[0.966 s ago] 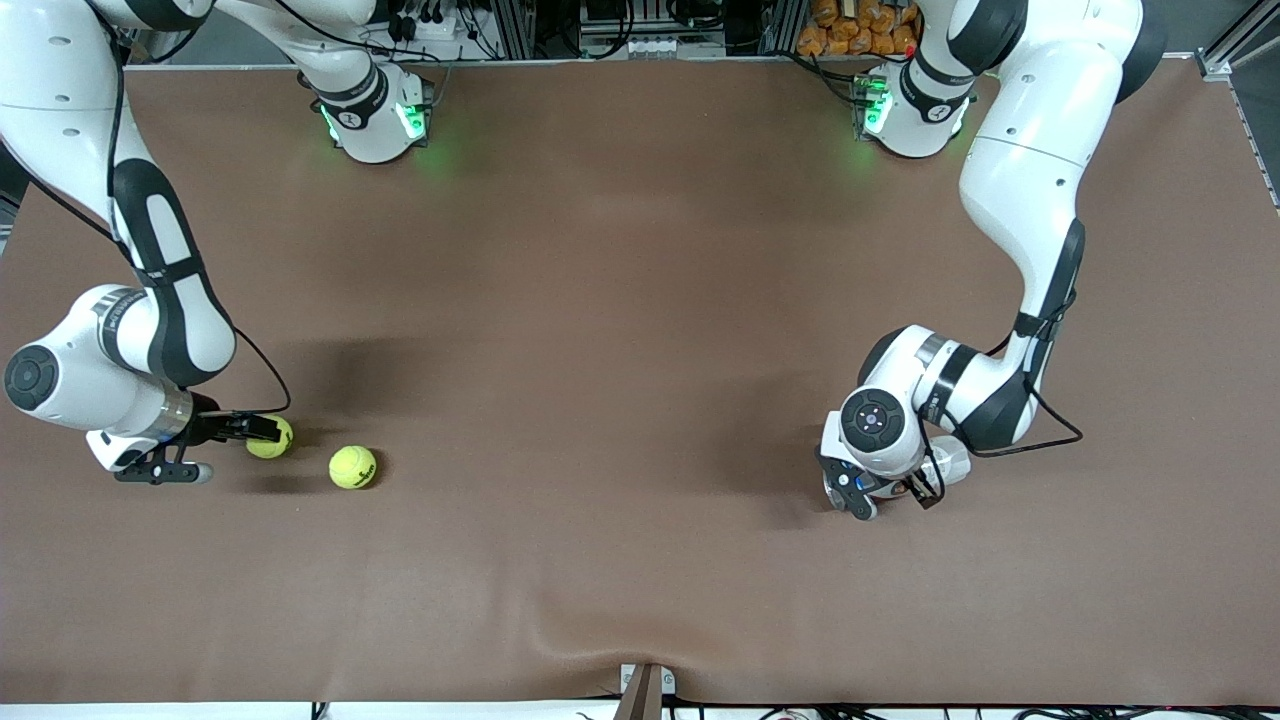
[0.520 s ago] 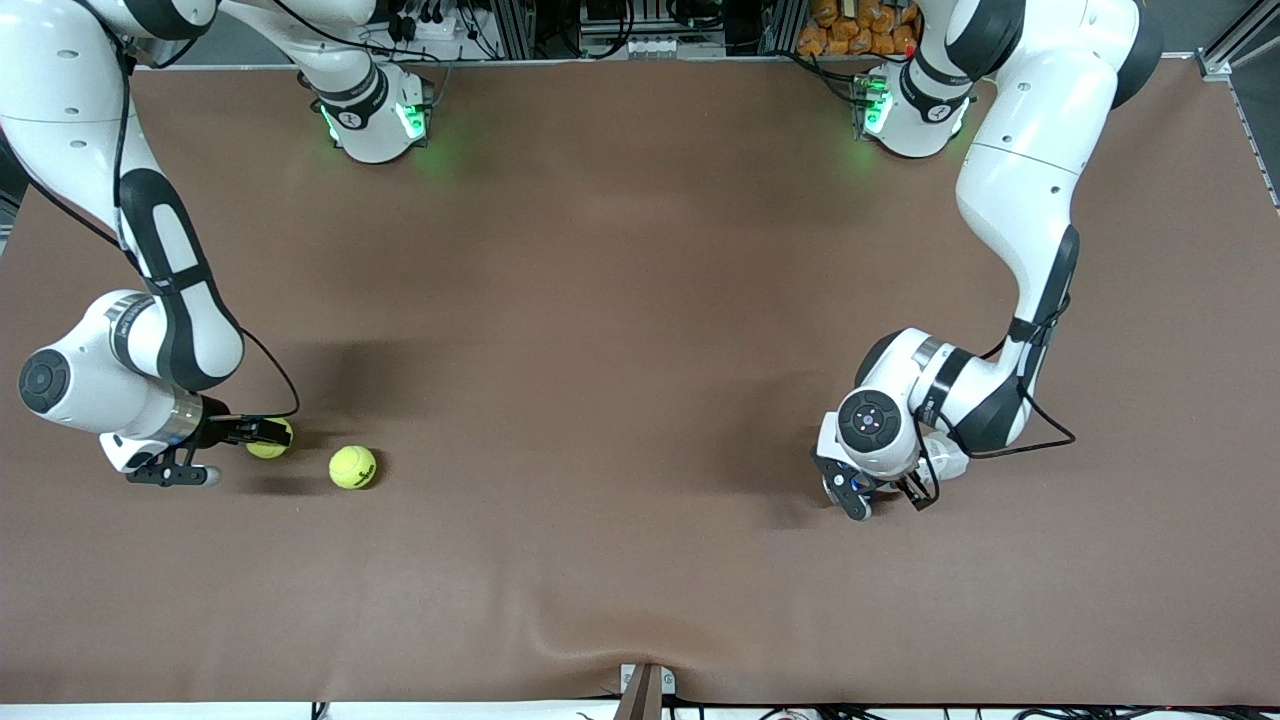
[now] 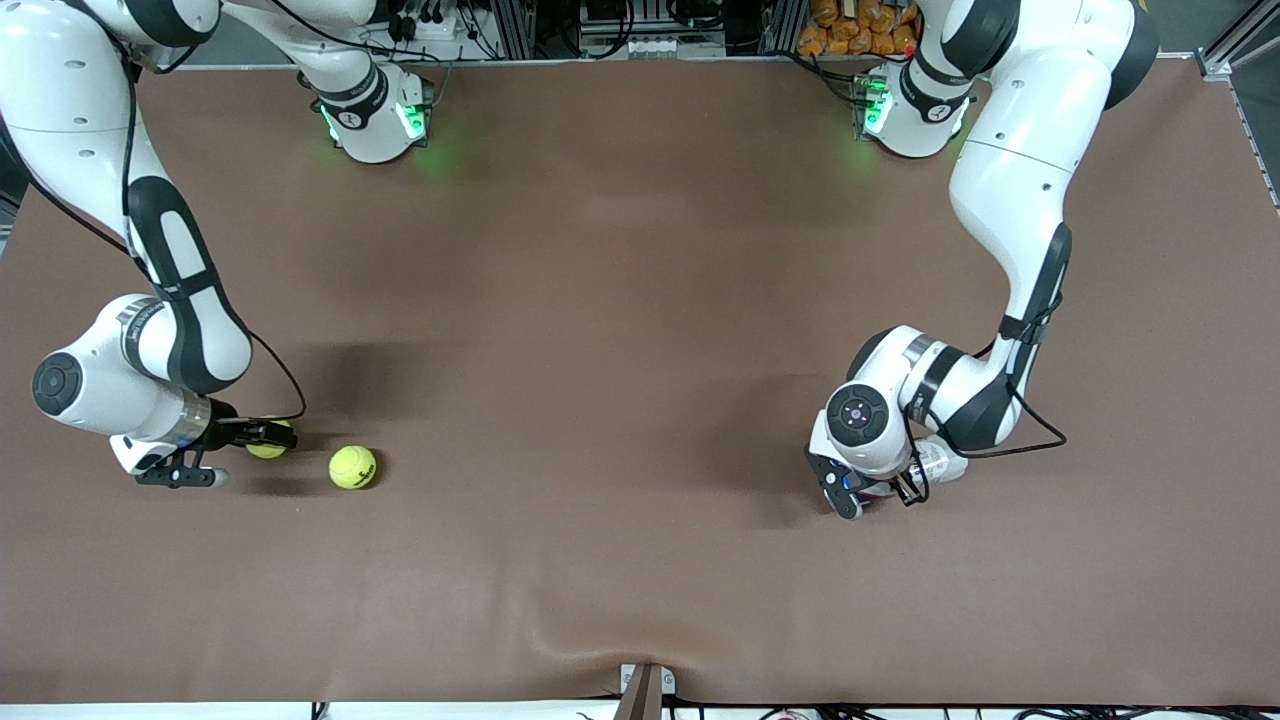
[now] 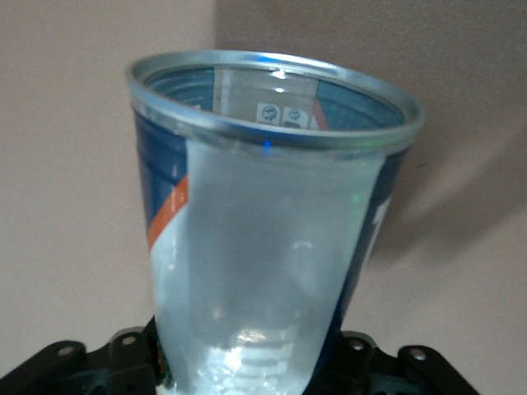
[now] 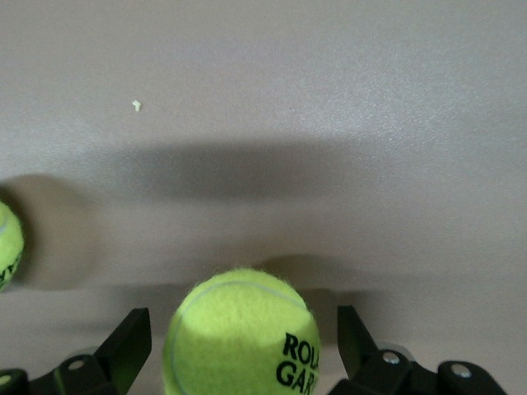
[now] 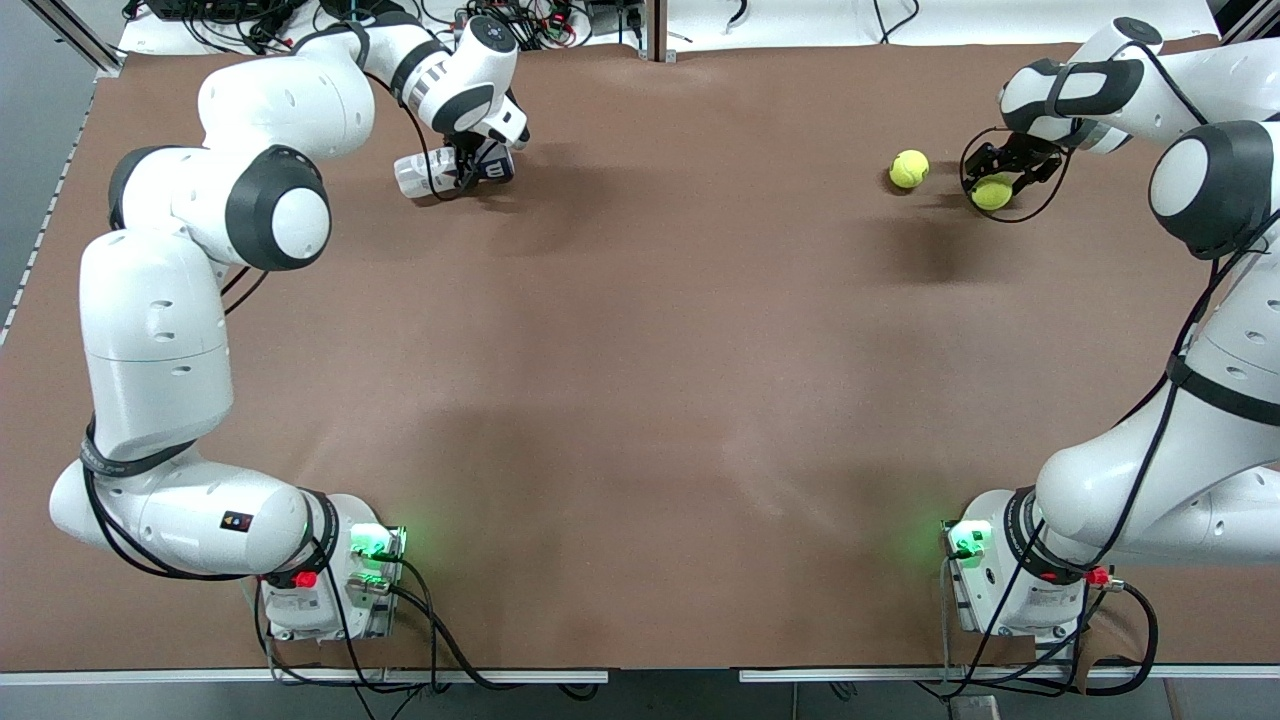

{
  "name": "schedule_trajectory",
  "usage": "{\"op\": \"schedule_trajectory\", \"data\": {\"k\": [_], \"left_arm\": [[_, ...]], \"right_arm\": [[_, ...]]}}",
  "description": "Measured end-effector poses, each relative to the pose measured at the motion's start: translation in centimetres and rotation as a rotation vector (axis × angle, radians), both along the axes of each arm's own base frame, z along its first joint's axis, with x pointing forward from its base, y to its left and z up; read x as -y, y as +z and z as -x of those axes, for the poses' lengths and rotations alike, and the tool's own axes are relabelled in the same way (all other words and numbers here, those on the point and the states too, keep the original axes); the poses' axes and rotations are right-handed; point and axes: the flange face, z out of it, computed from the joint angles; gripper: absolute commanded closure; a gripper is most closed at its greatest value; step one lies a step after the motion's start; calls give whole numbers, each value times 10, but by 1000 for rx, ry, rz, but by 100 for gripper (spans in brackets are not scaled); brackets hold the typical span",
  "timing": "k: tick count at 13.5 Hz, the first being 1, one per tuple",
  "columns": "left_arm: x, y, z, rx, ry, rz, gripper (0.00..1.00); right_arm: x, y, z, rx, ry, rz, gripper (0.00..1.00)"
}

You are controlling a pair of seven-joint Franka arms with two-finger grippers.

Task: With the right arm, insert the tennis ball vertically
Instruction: 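Grasp the tube with the left gripper while the right gripper grasps a ball, then lift the tube upright with the left gripper while the right gripper lifts the ball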

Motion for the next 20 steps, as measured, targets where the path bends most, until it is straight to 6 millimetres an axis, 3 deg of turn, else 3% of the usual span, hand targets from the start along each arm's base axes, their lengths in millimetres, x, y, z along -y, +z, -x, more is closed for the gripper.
{"op": "schedule_trajectory", "data": {"k": [3, 6, 9, 12, 16, 18, 20], "left_arm": [[5, 10, -4, 19, -6, 8, 48], [24, 38, -5, 55, -33, 26, 46], [56, 78, 0, 80, -28, 116, 46], [75, 120, 6, 75, 42, 262, 48], [89, 169, 12, 72, 146, 433, 47], [99, 184, 11, 101, 186, 525, 48], [110, 195, 7, 162, 233, 626, 48]], "right_arm": [[1, -4, 1, -6, -2, 0, 0], [2, -7, 3, -11, -5, -1, 5], [2, -7, 3, -12, -6, -2, 28], [2, -7, 3, -13, -7, -3, 50], [2, -6, 4, -22, -5, -7, 60], [0, 5, 2, -26, -1, -14, 63], [-2, 36, -3, -16, 14, -22, 63]]}}
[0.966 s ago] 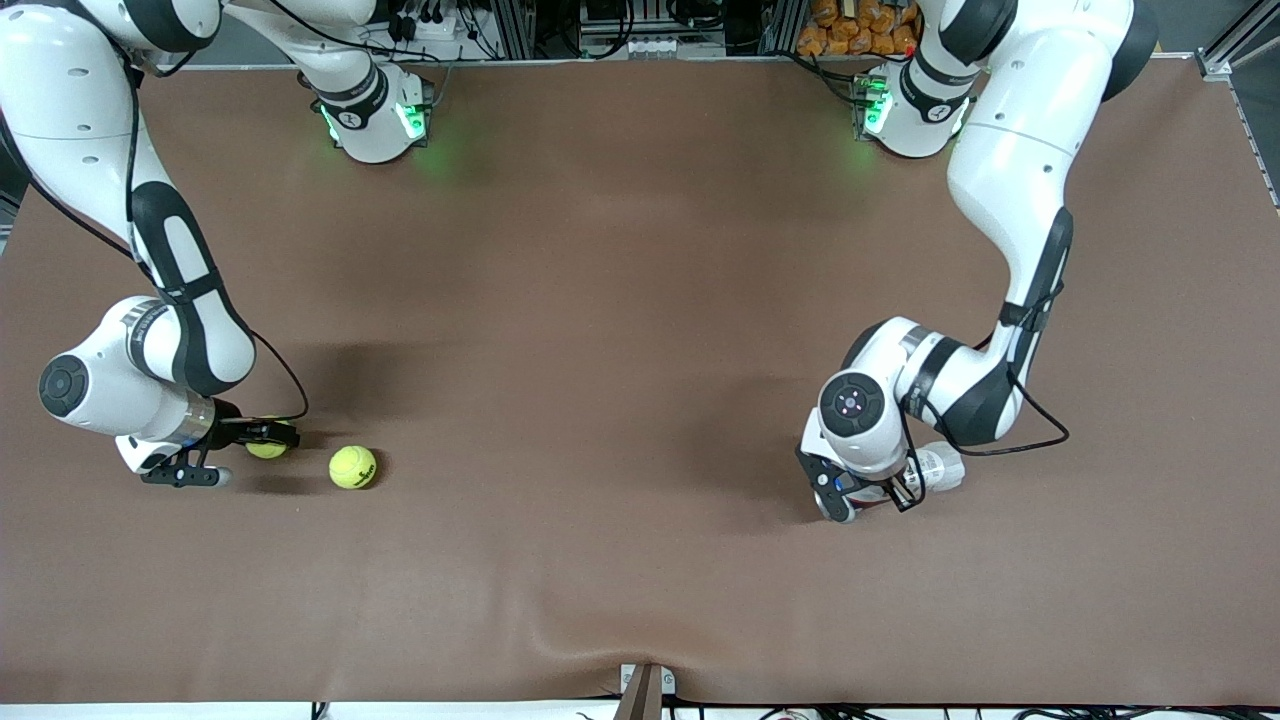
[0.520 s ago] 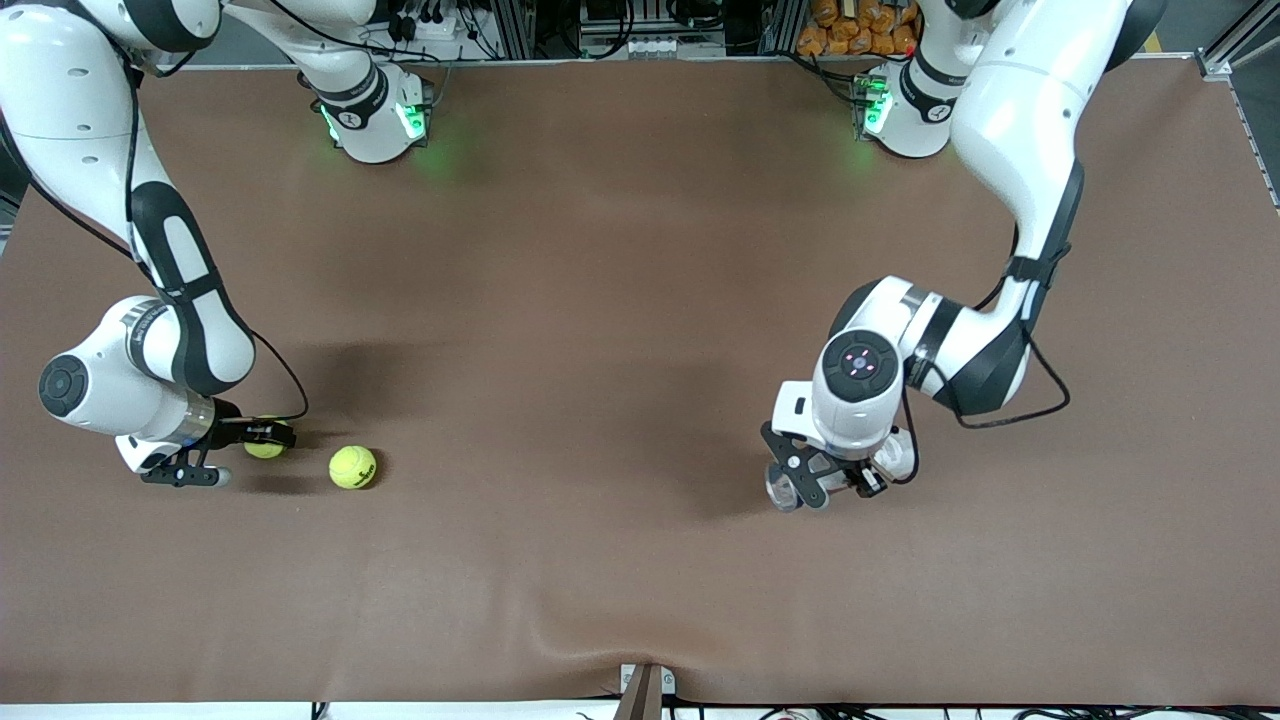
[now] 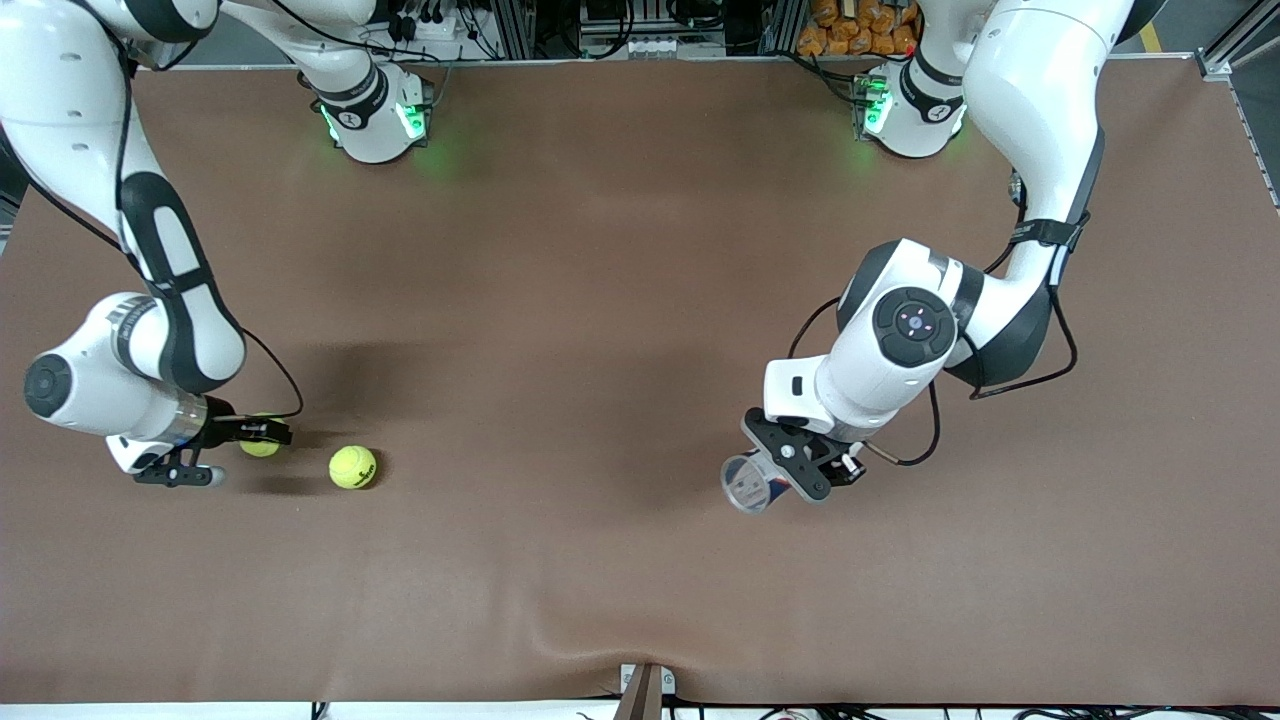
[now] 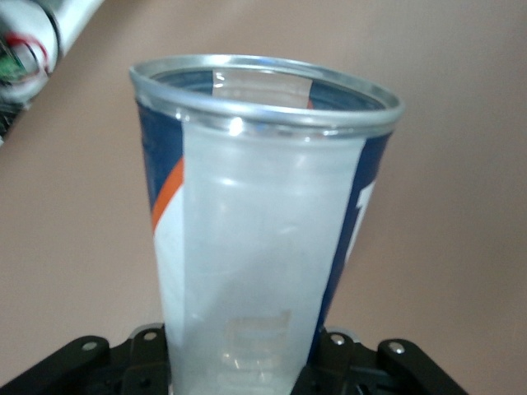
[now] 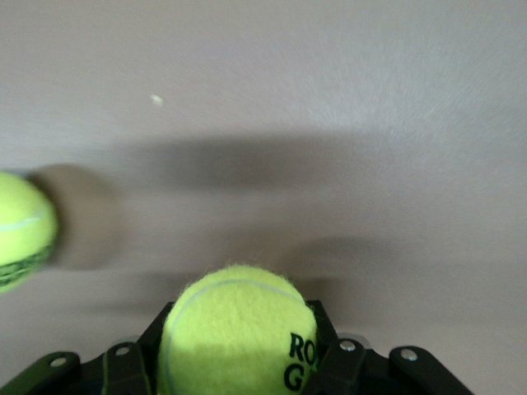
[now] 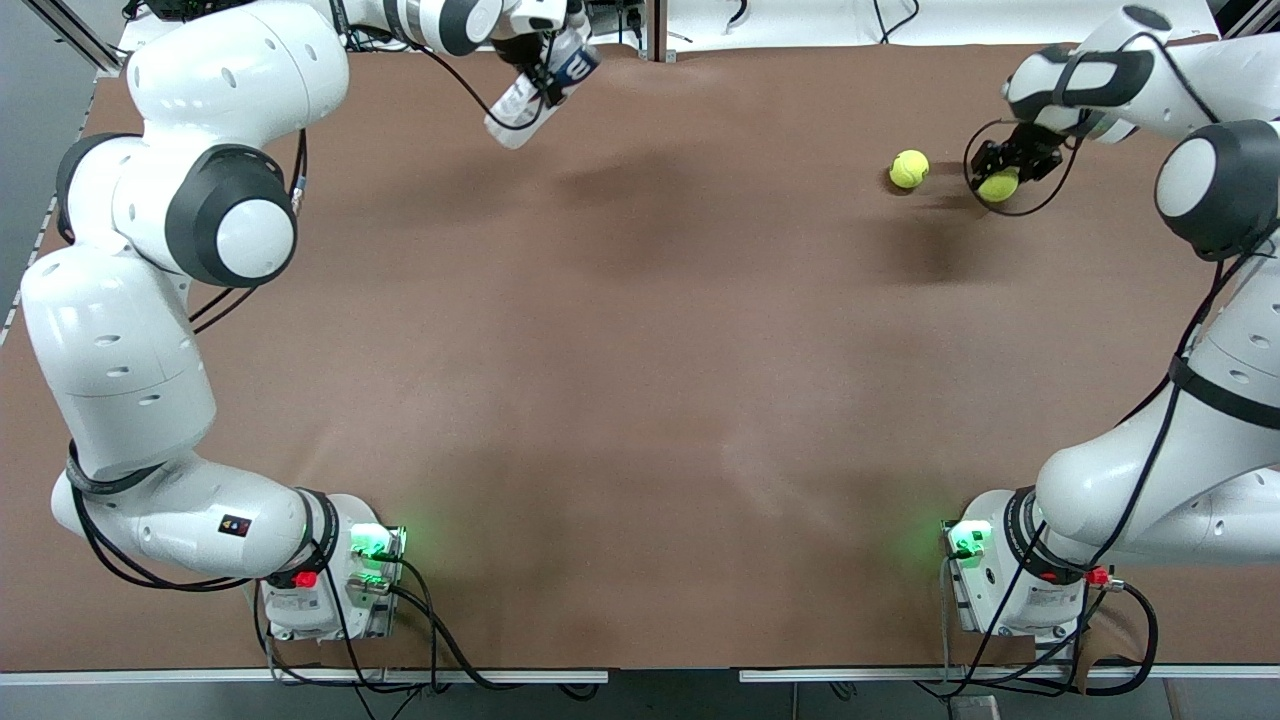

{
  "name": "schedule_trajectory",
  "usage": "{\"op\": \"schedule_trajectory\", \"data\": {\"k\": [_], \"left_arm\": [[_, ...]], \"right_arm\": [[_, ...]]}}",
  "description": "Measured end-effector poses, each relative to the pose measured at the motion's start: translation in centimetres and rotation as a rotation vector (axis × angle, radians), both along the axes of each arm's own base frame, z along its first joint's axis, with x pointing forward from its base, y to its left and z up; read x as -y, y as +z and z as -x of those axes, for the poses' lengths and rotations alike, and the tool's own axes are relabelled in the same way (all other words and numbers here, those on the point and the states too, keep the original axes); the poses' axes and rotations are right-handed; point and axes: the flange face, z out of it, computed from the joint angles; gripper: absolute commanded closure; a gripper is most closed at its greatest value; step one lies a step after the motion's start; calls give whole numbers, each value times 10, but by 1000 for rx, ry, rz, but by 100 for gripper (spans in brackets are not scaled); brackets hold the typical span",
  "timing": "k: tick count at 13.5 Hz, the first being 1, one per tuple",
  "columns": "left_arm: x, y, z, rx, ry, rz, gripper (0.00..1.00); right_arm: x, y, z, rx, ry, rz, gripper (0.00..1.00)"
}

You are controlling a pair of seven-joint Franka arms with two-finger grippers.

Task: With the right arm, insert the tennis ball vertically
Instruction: 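Lift the tube upright with the left gripper while the right gripper lifts the ball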

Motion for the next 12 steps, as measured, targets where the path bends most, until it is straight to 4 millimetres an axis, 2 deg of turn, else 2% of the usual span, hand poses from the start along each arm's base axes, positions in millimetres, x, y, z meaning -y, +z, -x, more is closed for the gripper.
{"op": "schedule_trajectory", "data": {"k": [3, 5, 7, 9, 10, 12], "left_arm": [[27, 13, -1, 92, 77, 171, 47], [59, 18, 7, 160, 119, 280, 48], [94, 14, 21, 213, 158, 375, 48], [122, 1, 34, 259, 198, 469, 48], [131, -12, 38, 280, 212, 508, 48], [147, -46, 47, 334, 228, 585, 48]], "right_arm": [[-2, 68, -3, 47, 56, -10, 63], [-7, 117, 1, 74, 96, -18, 70], [-20, 171, 9, 97, 134, -29, 73], [-41, 214, 16, 106, 172, -41, 73], [-53, 231, 17, 112, 184, -44, 73], [-81, 252, 18, 112, 178, -48, 73]]}}
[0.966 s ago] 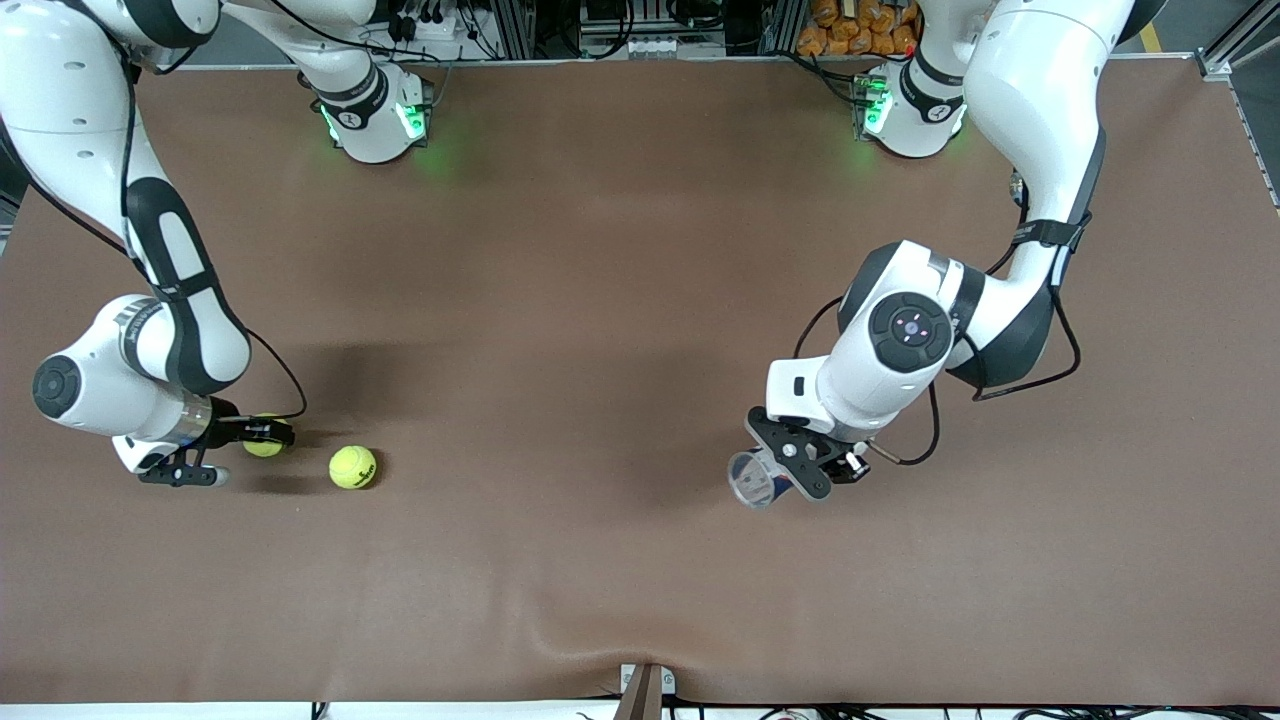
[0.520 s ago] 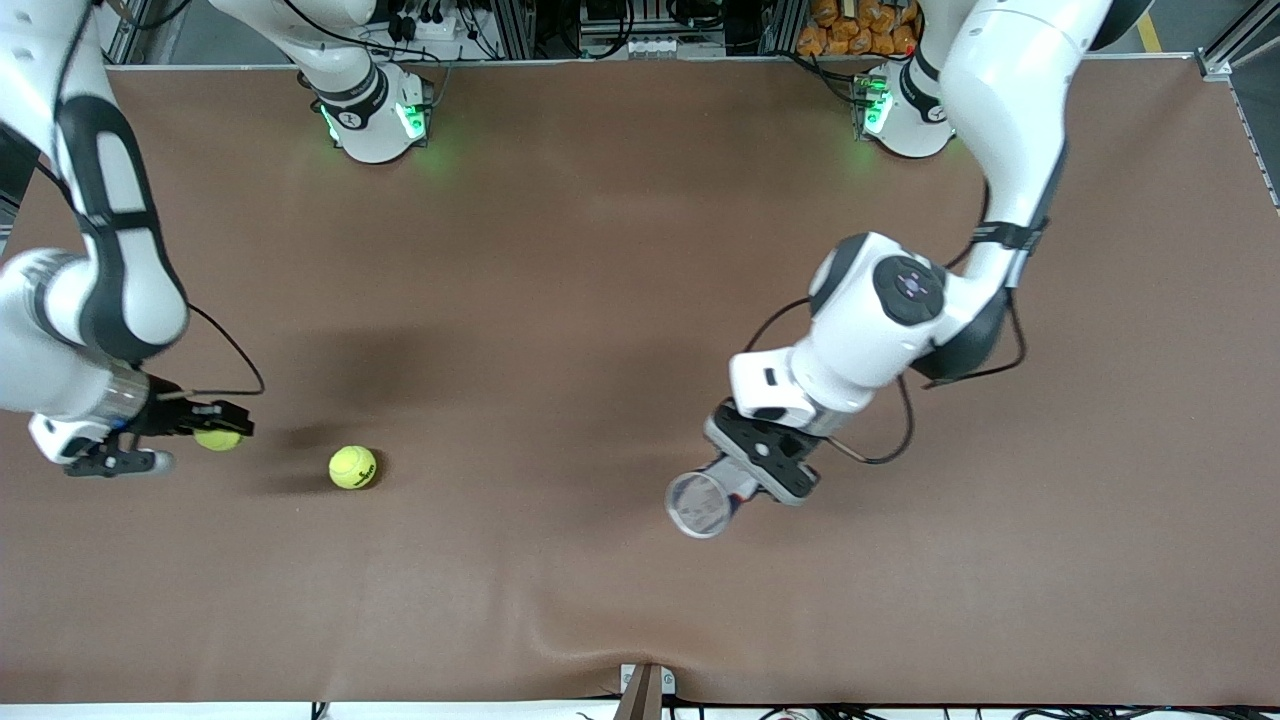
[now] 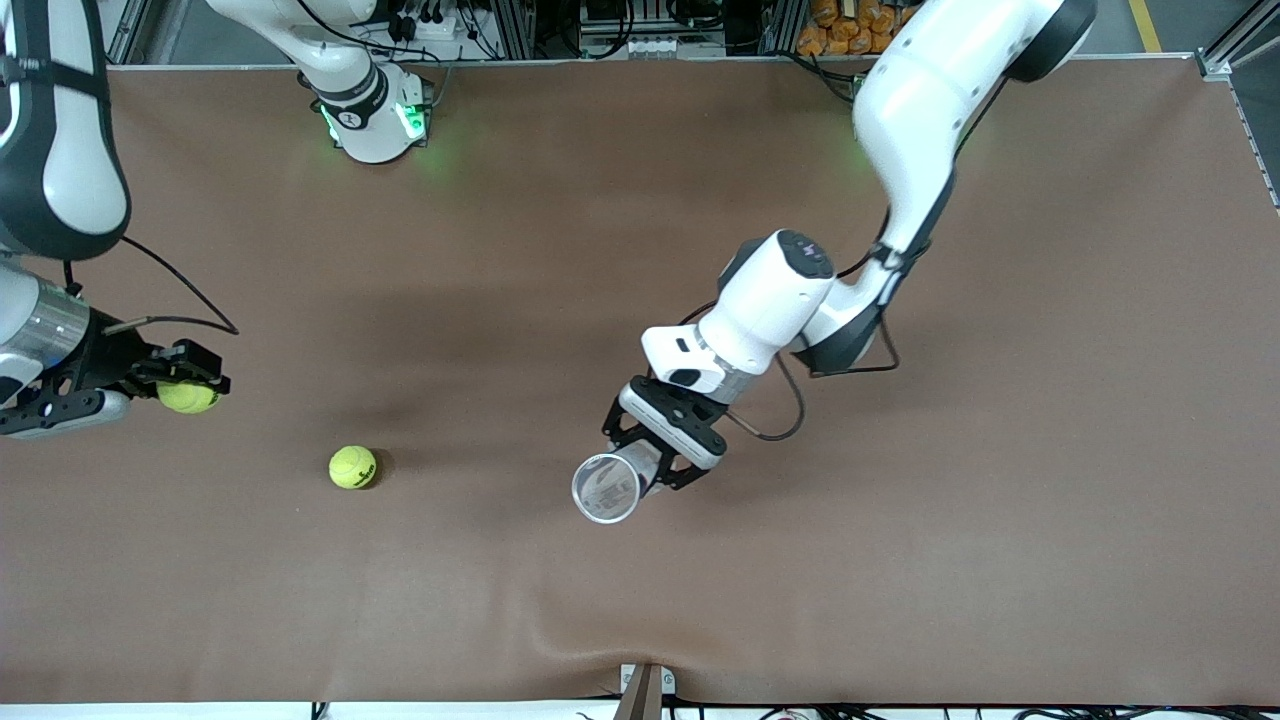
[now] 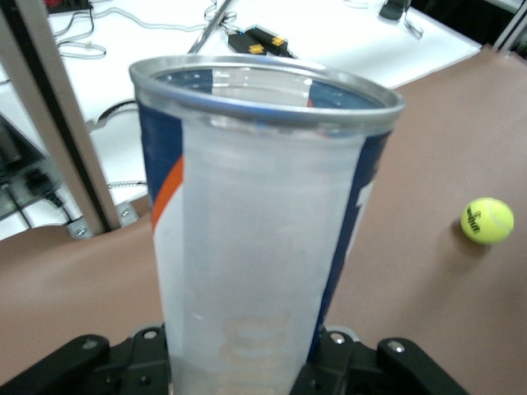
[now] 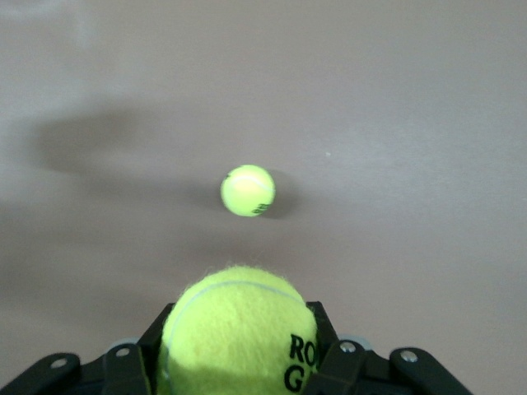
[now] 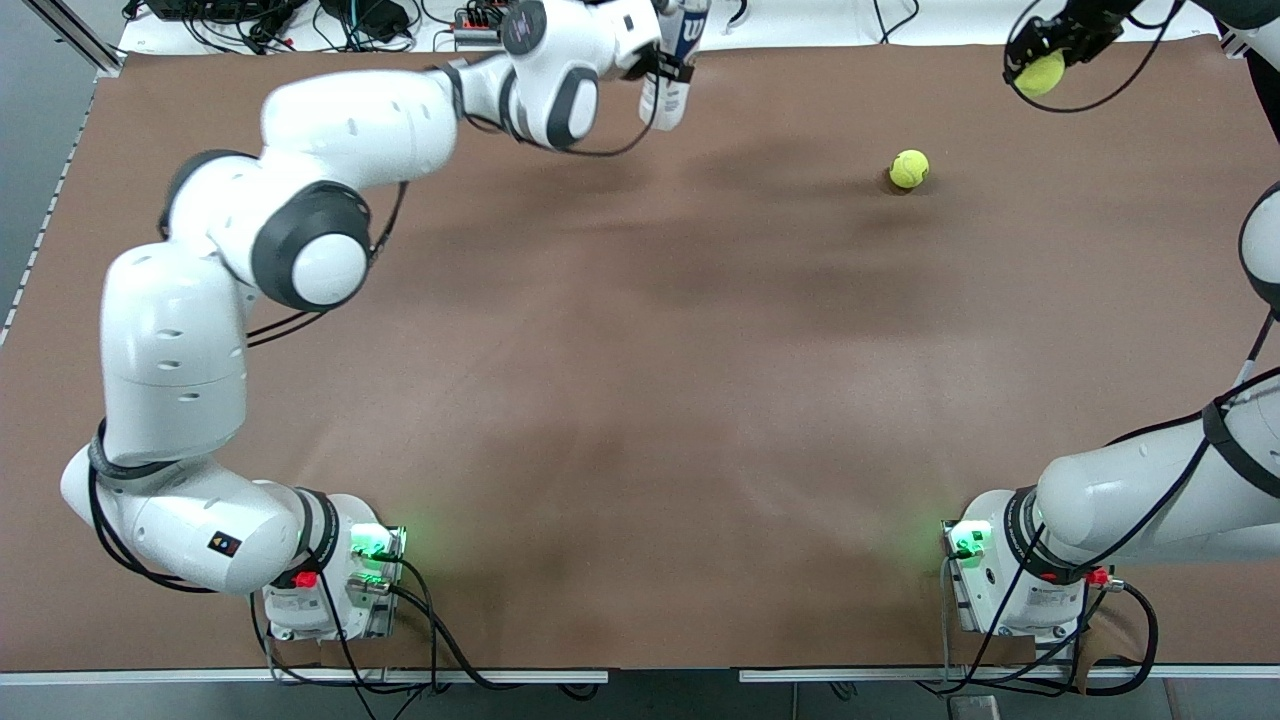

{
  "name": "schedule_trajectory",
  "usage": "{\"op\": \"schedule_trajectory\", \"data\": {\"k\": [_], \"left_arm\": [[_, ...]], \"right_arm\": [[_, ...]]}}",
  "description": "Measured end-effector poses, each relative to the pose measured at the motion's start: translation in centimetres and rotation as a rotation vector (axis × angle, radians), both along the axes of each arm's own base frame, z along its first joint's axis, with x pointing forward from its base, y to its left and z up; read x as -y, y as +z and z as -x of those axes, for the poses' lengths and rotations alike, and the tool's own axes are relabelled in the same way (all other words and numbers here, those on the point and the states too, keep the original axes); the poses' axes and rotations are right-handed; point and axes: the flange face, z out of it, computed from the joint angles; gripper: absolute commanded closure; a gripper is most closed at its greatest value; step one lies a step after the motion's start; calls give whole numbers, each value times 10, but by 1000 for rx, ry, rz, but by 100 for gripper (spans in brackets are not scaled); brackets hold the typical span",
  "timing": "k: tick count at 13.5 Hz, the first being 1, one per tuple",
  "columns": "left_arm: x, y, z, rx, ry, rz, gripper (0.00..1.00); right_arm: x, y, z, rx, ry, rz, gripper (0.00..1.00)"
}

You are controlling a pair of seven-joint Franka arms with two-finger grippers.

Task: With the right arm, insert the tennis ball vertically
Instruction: 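Lift the tube upright with the left gripper while the right gripper lifts the ball, then move the held ball with the right gripper above the tube opening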

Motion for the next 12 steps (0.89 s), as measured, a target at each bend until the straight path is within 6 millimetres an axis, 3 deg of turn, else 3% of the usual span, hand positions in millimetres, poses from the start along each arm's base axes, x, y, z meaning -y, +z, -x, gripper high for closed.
{"op": "schedule_trajectory", "data": {"k": [5, 8, 12], "left_arm": [[34, -81, 42, 109, 9, 129, 48], [41, -99, 55, 142, 7, 143, 48], [35, -122, 56, 135, 25, 138, 48]], "right_arm": [[-93, 21, -1, -37, -132, 2, 73], [-156, 31, 4, -33, -219, 24, 73], [-215, 35, 2, 2, -318, 13, 73]]}}
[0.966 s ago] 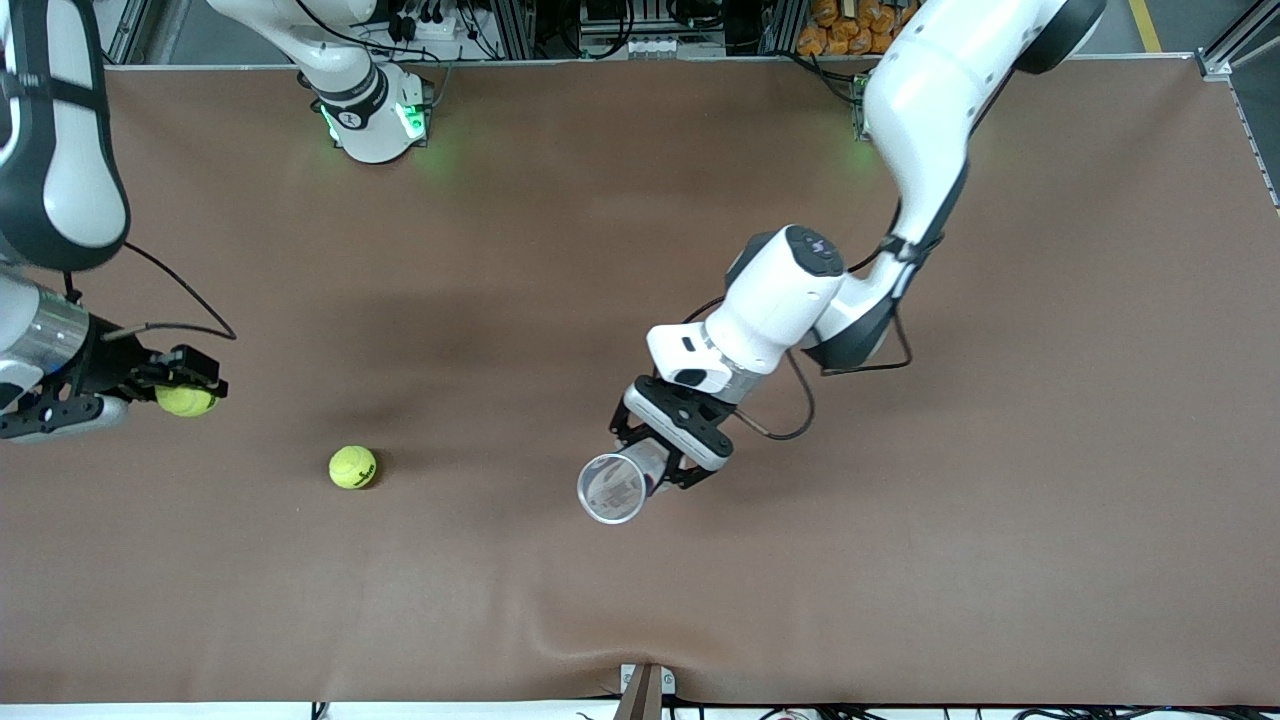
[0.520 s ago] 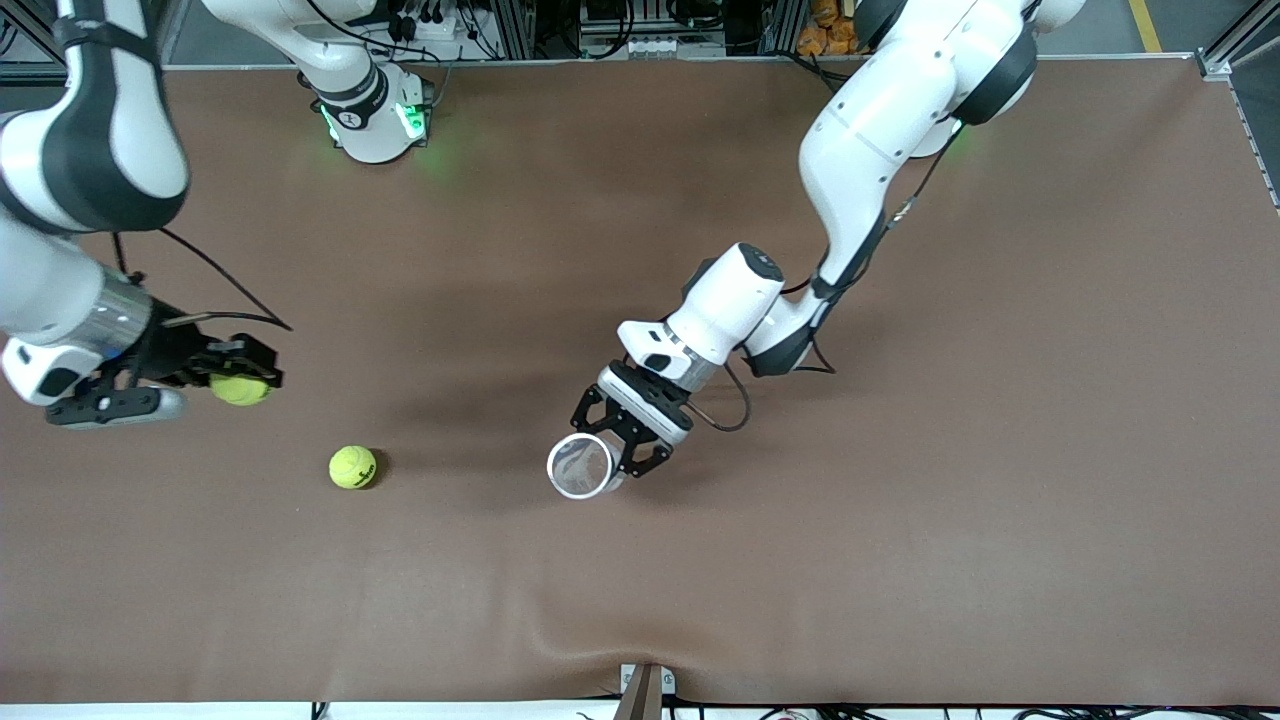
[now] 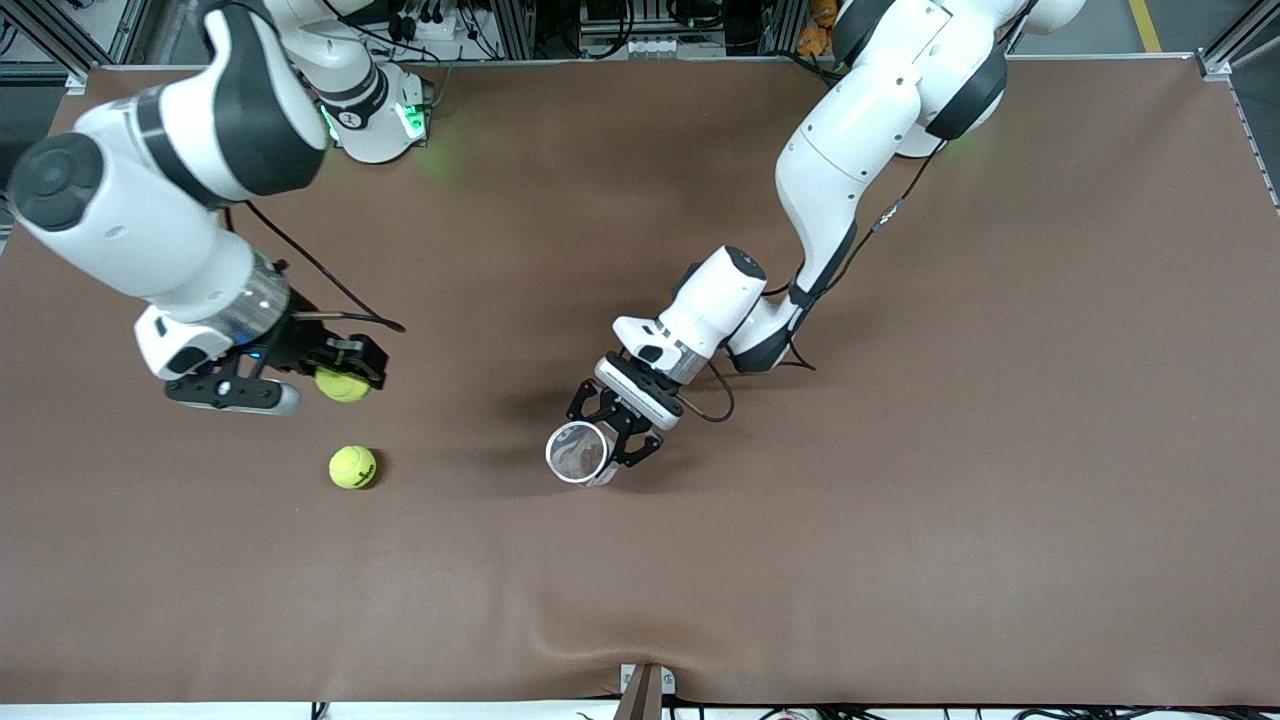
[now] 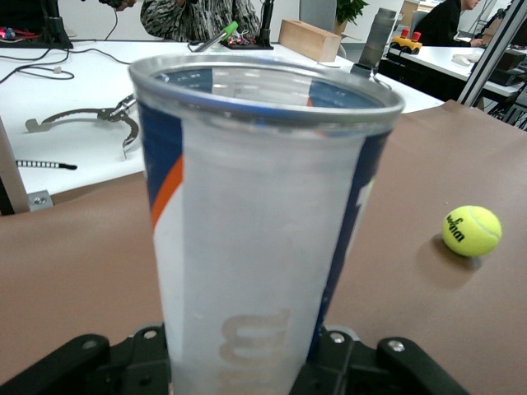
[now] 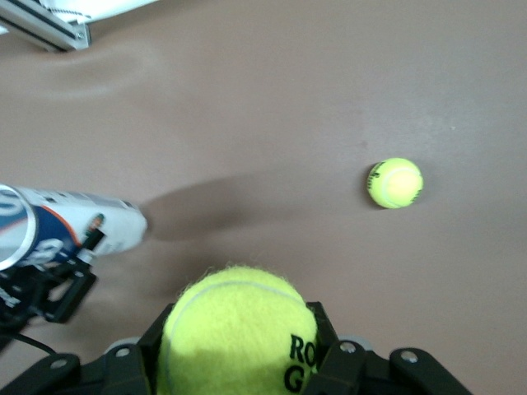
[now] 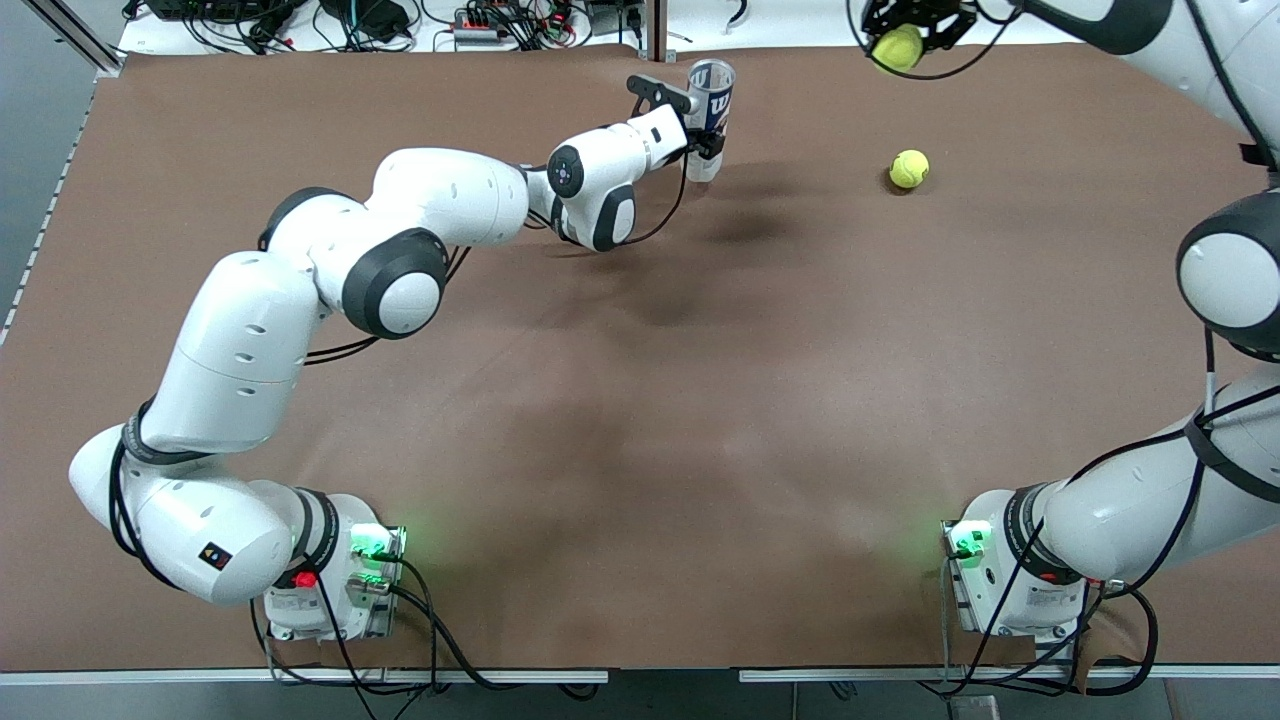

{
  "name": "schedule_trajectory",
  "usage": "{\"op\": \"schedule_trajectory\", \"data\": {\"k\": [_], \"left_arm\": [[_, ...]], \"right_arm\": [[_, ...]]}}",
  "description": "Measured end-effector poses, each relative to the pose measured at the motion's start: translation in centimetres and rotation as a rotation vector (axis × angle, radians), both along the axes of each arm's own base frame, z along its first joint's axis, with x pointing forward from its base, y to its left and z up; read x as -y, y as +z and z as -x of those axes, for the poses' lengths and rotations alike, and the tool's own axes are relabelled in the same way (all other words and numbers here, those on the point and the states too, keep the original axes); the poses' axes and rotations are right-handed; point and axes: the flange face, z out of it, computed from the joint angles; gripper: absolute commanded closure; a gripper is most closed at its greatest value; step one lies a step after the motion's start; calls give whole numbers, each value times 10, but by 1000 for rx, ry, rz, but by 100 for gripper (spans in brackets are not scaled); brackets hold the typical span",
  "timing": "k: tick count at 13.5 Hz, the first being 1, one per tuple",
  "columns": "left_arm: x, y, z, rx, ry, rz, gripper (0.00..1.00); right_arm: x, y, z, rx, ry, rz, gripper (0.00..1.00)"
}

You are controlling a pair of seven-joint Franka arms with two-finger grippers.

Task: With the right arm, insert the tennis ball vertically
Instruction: 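Move the held ball with the right gripper above the tube opening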

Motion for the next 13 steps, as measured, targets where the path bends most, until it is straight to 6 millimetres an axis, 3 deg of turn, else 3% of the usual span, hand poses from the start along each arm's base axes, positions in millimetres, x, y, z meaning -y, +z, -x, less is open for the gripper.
{"op": "schedule_trajectory", "data": {"k": [4, 9, 13], "left_arm": [[-3, -25, 3, -21, 5, -12, 48], [0, -27, 3, -16, 8, -1, 47], [2, -26, 4, -25, 22, 13, 46]], "right_arm": [[-44, -10, -9, -5, -136, 18, 73], [-107, -29, -19, -2, -267, 24, 76], [-161, -50, -15, 21, -339, 5, 76]]}}
